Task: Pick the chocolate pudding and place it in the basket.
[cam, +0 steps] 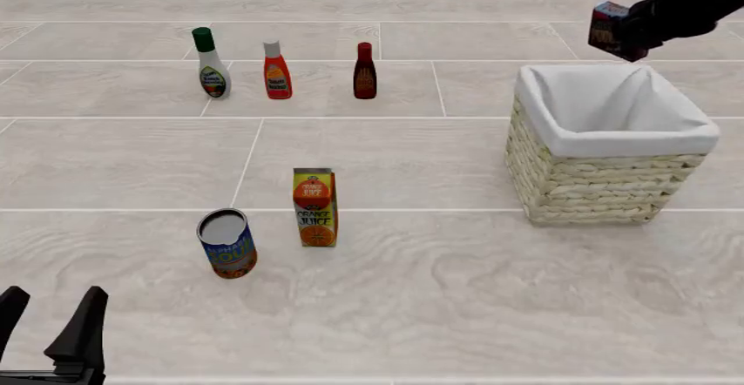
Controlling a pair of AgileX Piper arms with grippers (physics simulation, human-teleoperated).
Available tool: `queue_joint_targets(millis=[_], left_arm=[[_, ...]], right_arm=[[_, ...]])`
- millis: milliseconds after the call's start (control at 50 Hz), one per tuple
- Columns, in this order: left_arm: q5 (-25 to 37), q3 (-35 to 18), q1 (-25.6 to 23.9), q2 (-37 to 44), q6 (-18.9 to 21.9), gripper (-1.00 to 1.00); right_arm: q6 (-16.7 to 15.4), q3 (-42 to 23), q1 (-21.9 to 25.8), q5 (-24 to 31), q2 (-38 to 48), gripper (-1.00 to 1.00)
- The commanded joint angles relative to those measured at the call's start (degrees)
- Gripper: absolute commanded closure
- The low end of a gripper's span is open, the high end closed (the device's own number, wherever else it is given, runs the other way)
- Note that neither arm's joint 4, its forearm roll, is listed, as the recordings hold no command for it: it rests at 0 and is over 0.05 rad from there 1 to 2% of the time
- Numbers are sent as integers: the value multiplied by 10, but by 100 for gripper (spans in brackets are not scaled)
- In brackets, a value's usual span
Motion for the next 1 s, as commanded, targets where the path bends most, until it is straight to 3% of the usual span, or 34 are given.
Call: queue_joint_targets(millis=[20, 1000], left_arm=[[-1, 1, 0, 0, 0, -100], [-1, 1, 0, 0, 0, -100]], right_arm=[[4, -23, -3, 5, 27, 100], [4, -113, -10, 5, 121, 100]])
